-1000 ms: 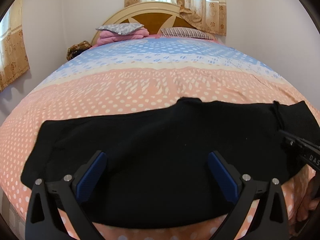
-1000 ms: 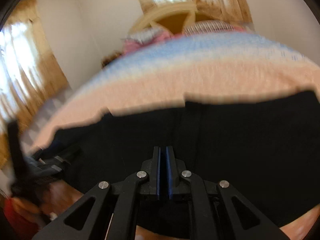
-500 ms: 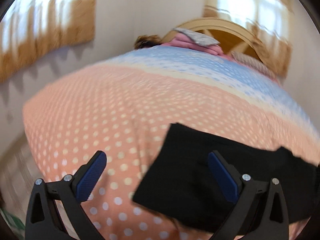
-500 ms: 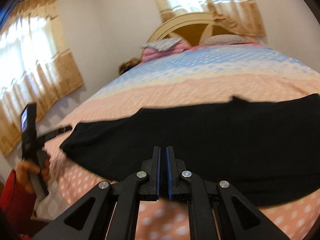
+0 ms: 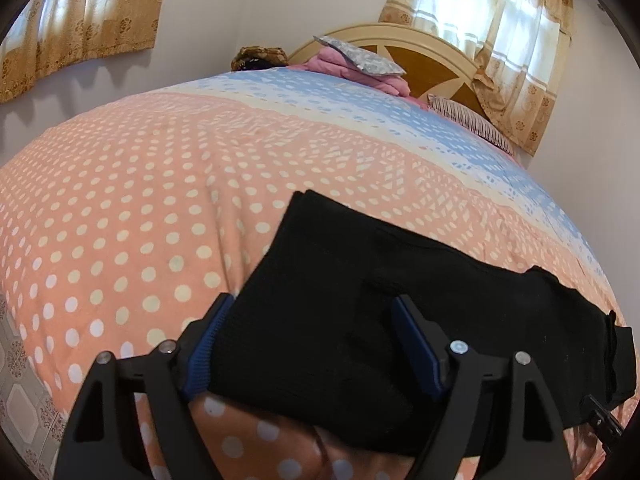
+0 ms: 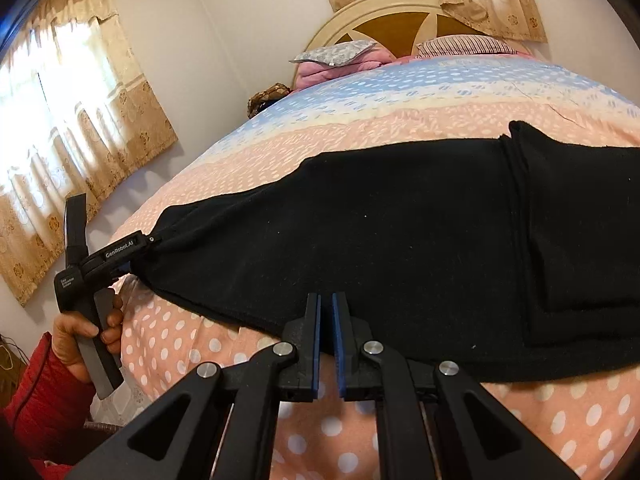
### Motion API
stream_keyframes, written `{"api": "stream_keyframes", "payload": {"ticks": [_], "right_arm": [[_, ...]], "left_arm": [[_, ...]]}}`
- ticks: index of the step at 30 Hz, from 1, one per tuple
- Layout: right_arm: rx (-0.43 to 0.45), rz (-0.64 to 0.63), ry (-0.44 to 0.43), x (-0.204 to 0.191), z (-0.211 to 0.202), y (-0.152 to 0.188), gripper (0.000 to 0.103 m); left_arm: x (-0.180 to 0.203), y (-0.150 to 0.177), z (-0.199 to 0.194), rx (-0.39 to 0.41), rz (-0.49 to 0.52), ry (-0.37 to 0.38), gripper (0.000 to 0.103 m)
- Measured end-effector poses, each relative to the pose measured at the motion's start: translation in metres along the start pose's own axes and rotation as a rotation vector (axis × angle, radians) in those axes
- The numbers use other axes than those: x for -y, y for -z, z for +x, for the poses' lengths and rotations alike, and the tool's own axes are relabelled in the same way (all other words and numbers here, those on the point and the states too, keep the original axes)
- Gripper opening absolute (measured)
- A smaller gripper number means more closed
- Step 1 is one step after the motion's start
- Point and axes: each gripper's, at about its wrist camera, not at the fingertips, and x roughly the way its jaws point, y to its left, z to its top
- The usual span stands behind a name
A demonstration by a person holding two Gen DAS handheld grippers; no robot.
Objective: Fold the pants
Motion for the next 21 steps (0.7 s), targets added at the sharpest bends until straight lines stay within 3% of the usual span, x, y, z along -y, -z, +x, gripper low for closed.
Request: {"api": "stream_keyframes", "payload": {"ticks": [2,6,14,21], "right_arm": [[0.001,-0.002,0.002,0.000,0.000,0.000,0.007],[0.006,-0.005,0.005,-0.001,0.000,0.001,0.007],[0.012,0.000,-0.003,0.002,-0.001,0.004,0.007],[0.018,0.000,-0.010,0.006,-0.002,0.005,0.007]], "left_arm": [[-0.007,0.002,-0.004,0.000,-0.023,-0.013,0.060],[-0.013,-0.002,-0.010,-0.008,-0.037,0.017,0.044],[0.019,-0.001,-0.027,0.085,0.124,-0.088,0.032],[0.013,-0.014,-0.038,0.107,0.049,0.017,0.027]]}}
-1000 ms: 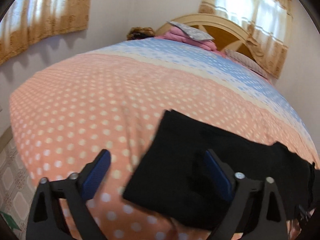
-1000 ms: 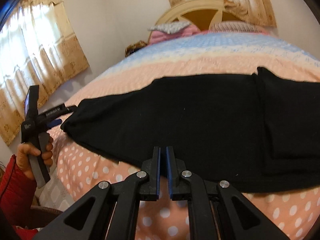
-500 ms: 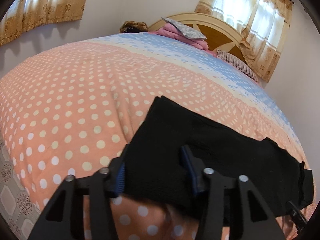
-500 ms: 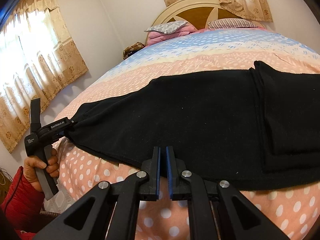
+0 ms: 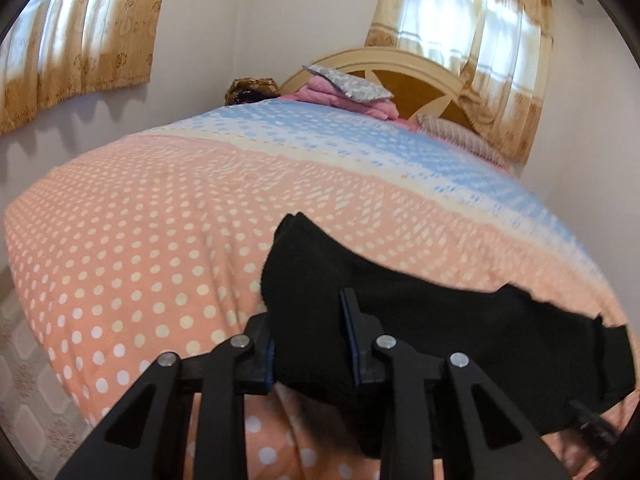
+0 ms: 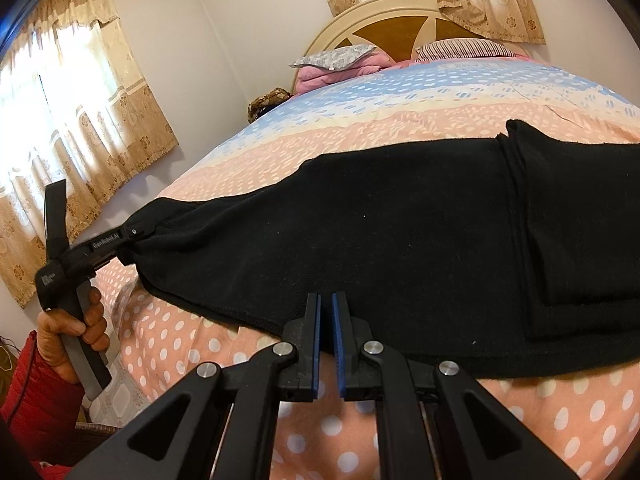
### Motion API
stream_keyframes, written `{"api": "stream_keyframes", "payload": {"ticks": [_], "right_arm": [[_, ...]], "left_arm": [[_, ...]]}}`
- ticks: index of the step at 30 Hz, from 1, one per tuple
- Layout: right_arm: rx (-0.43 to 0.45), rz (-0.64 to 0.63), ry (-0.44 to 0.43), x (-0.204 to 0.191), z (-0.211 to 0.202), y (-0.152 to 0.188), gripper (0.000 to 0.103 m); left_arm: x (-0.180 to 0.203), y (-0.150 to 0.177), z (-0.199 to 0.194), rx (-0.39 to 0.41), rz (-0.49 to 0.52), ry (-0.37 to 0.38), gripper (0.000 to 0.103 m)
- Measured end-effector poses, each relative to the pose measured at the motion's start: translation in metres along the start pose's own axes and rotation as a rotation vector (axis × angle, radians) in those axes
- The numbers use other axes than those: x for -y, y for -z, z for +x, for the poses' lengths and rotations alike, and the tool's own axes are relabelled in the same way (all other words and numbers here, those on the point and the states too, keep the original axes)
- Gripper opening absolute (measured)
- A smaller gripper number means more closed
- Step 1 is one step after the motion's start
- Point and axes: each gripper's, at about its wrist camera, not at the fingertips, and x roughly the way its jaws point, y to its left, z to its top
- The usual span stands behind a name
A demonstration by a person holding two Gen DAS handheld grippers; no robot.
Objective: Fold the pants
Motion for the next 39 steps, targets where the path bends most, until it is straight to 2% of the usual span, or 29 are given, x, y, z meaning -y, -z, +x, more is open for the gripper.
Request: {"api": "stream_keyframes", "payload": {"ticks": [3,6,10,12,17,19,22,23,24,25,28,30,33,37,39], "right_arm": [[0.004,0.001,-0.002,0.002,0.000,0.001,0.007],[0.007,-0.007,-0.001,0.002,-0.001,0.002,0.007],[-0.002,-0.038,0.022,-0.007,-0.006,-0.004,0.007],[0.021,-0.058,-0.012,-0.021,-0.010,-0.013,0.007],[-0.006,-0.143,-0.198,-0.077,0.021,-0.039,0.007],[-0.036,-0.162,-0.241,-0.096,0.041,-0.041,0.007],[-0.209,-0.168,-0.280,-0.114,0.090,-0.023,0.007],[-0.233,-0.171,-0.285,-0.115,0.099,-0.014,0.007],[-0.178,-0.177,-0.290,-0.114,0.095,-0.011,0.007],[-0.170,-0.191,-0.291,-0.115,0.093,-0.009,0.007],[-0.198,-0.185,-0.302,-0.114,0.093,-0.013,0.007],[-0.197,-0.150,-0.311,-0.110,0.085,-0.020,0.007],[-0.136,-0.121,-0.307,-0.101,0.058,-0.033,0.007],[-0.039,-0.005,-0.252,-0.061,0.006,-0.049,0.007],[0.007,0.051,-0.209,-0.036,-0.018,-0.054,0.007]], "left_arm": [[0.001,-0.002,0.004,-0.016,0.005,0.001,0.026],[0.000,-0.001,0.009,-0.050,-0.037,0.000,0.024],[0.009,-0.014,-0.004,-0.016,-0.025,0.041,0.024],[0.016,-0.020,-0.013,0.010,-0.002,0.059,0.024],[0.018,-0.023,-0.012,0.019,0.019,0.071,0.024],[0.012,-0.021,-0.008,0.009,0.004,0.068,0.024],[-0.003,-0.015,0.004,-0.033,-0.045,0.062,0.024],[-0.006,-0.013,0.007,-0.043,-0.060,0.060,0.024],[-0.009,-0.011,0.010,-0.054,-0.072,0.058,0.024],[-0.010,-0.009,0.012,-0.063,-0.081,0.057,0.024],[-0.011,-0.009,0.013,-0.068,-0.105,0.062,0.024],[-0.005,-0.013,0.006,-0.046,-0.084,0.066,0.024],[0.011,-0.026,-0.008,0.005,-0.045,0.083,0.024],[0.061,-0.044,-0.026,0.075,0.066,0.137,0.024],[0.095,-0.047,-0.036,0.098,0.132,0.198,0.024]]}}
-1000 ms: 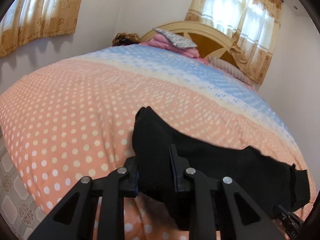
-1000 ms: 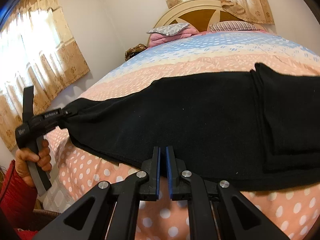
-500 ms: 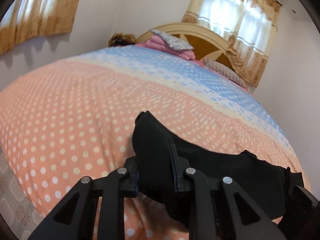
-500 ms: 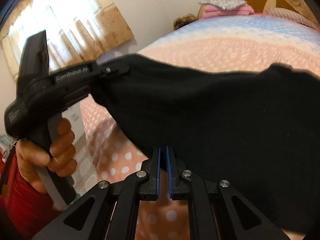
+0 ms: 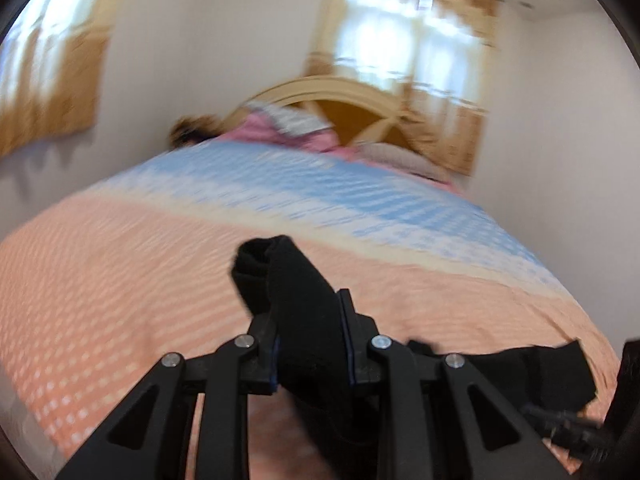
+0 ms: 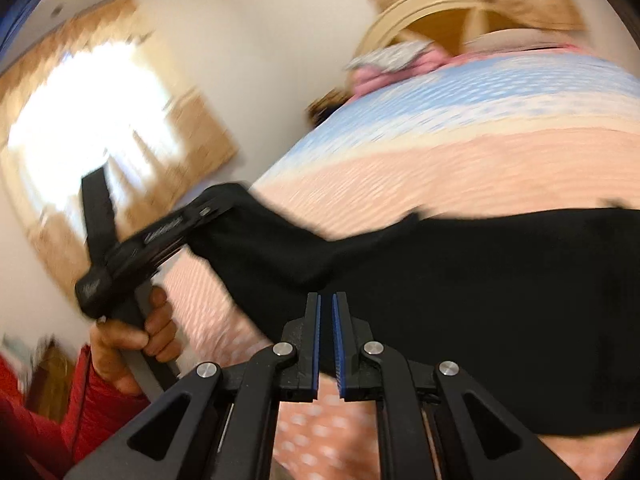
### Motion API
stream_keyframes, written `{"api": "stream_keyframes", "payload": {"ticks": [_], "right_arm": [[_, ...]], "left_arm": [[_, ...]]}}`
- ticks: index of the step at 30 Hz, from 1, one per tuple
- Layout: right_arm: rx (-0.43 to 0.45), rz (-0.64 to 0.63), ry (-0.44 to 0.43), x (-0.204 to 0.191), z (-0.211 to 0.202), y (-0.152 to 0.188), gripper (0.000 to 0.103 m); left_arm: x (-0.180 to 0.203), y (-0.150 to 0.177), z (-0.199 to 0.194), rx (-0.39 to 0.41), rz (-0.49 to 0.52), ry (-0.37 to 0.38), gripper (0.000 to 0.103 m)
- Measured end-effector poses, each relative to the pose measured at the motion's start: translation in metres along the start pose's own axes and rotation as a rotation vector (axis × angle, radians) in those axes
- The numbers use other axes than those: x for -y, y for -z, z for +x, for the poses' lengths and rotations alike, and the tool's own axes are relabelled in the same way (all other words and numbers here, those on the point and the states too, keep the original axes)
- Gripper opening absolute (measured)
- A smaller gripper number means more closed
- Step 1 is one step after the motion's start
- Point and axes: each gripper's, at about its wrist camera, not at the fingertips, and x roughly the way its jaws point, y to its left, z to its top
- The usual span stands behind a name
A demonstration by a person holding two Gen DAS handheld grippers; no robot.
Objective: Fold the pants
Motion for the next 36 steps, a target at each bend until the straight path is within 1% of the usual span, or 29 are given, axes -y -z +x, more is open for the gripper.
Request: {"api": "stream_keyframes", "payload": {"ticks": [2,3,4,6,8,11,13,15,16,18,20,21,23,24,25,26,27,29,30,31,32,34,35,36], "right_arm": [[0.059,0.062,0.065,0.028,-0.038,-0.004,0.007],[0.074,0.082,0.086,0.037,-0.050,-0.004,0.007],[0.090,0.108,0.111,0.050,-0.065,-0.005,0.007],[0.127,0.159,0.169,0.075,-0.092,-0.006,0.007],[0.153,0.199,0.228,0.097,-0.116,-0.007,0.007],[0.183,0.223,0.271,0.121,-0.136,-0.013,0.007],[0.190,0.236,0.289,0.133,-0.147,-0.011,0.007],[0.198,0.266,0.286,0.148,-0.153,-0.009,0.007],[0.200,0.286,0.273,0.154,-0.155,-0.006,0.007],[0.203,0.320,0.231,0.171,-0.166,-0.001,0.007],[0.205,0.342,0.181,0.175,-0.163,0.005,0.007],[0.201,0.353,0.161,0.175,-0.159,0.007,0.007],[0.184,0.372,0.127,0.174,-0.151,0.006,0.007],[0.175,0.382,0.102,0.175,-0.148,0.005,0.007],[0.169,0.392,0.077,0.175,-0.146,0.004,0.007],[0.167,0.401,0.057,0.175,-0.144,0.002,0.007],[0.167,0.403,0.045,0.173,-0.141,-0.001,0.011],[0.169,0.397,0.025,0.169,-0.137,-0.009,0.041],[0.181,0.393,0.015,0.165,-0.136,-0.013,0.071],[0.197,0.388,0.010,0.162,-0.136,-0.014,0.080],[0.219,0.371,0.006,0.157,-0.135,-0.017,0.080],[0.208,0.336,0.022,0.150,-0.127,-0.023,0.080],[0.192,0.315,0.054,0.147,-0.120,-0.025,0.080],[0.180,0.303,0.065,0.146,-0.113,-0.025,0.080]], "left_arm": [[0.038,-0.005,-0.003,0.017,0.066,0.080,0.024],[0.056,-0.005,-0.003,0.022,0.092,0.116,0.024],[0.070,-0.004,-0.003,0.023,0.108,0.151,0.024],[0.109,0.001,0.001,0.013,0.154,0.247,0.024],[0.143,0.010,0.006,-0.005,0.202,0.309,0.024],[0.184,0.028,0.014,-0.039,0.246,0.375,0.024],[0.202,0.041,0.018,-0.055,0.260,0.402,0.023],[0.220,0.062,0.019,-0.062,0.308,0.403,0.023],[0.227,0.073,0.019,-0.066,0.337,0.398,0.023],[0.237,0.095,0.025,-0.102,0.385,0.387,0.023],[0.241,0.109,0.031,-0.141,0.422,0.370,0.023],[0.239,0.112,0.032,-0.154,0.435,0.374,0.026],[0.236,0.111,0.026,-0.152,0.452,0.400,0.030],[0.235,0.109,0.022,-0.154,0.459,0.425,0.041],[0.234,0.108,0.019,-0.161,0.464,0.448,0.050],[0.232,0.106,0.015,-0.163,0.470,0.468,0.064],[0.229,0.105,0.010,-0.154,0.473,0.482,0.069],[0.219,0.102,-0.004,-0.132,0.482,0.500,0.071],[0.213,0.100,-0.007,-0.128,0.484,0.497,0.071],[0.204,0.096,-0.011,-0.122,0.473,0.489,0.071],[0.191,0.090,-0.014,-0.111,0.443,0.476,0.071],[0.170,0.080,-0.017,-0.096,0.383,0.443,0.072],[0.156,0.074,-0.016,-0.085,0.348,0.408,0.072],[0.144,0.068,-0.016,-0.074,0.317,0.372,0.072]]}}
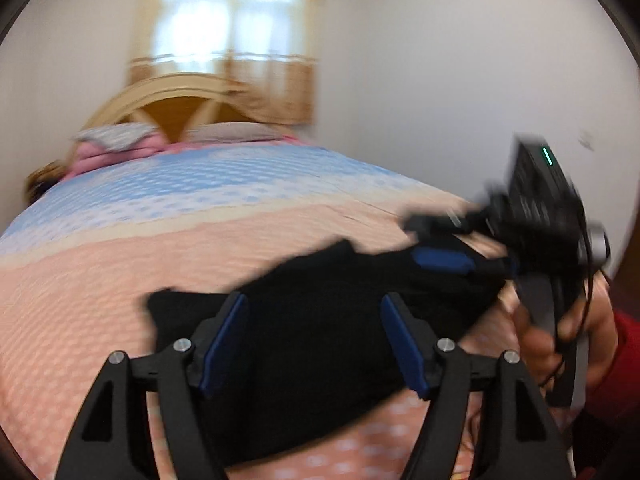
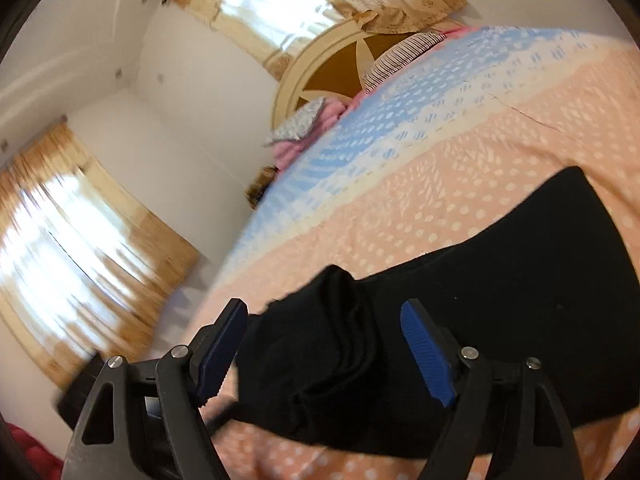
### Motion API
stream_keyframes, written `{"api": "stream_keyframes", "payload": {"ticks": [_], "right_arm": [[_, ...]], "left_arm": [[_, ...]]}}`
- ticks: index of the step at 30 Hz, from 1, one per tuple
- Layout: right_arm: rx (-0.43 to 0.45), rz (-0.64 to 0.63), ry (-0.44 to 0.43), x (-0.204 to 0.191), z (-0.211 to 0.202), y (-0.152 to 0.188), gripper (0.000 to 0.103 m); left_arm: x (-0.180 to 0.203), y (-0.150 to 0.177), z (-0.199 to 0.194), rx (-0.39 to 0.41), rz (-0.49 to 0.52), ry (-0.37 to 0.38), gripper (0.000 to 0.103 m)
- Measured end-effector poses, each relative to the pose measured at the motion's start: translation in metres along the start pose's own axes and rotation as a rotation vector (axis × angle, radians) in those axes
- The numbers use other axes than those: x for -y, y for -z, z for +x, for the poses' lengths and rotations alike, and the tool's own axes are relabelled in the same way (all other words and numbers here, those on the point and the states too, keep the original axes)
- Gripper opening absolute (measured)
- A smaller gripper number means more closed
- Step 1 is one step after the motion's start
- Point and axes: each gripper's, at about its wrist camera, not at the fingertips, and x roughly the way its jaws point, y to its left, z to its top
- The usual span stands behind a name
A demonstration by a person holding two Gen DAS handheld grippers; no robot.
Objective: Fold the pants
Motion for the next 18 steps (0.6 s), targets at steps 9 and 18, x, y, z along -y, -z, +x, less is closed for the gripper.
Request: {"api": "stream_keyframes", "payload": {"ticks": [9,18], "right_arm": [[-0.094,-0.195,0.227,-0.034,0.051,0.041,0.049],[-0.046,-0.526,0.404,-0.097,0.042,0.057,0.016]], "left_arm": [[-0.075,-0.002,-0.013,0.025,-0.177,-0.206,0.073],[-0.090,0.004,-0.012,0.012,-0.228,-0.259,0.073]]}}
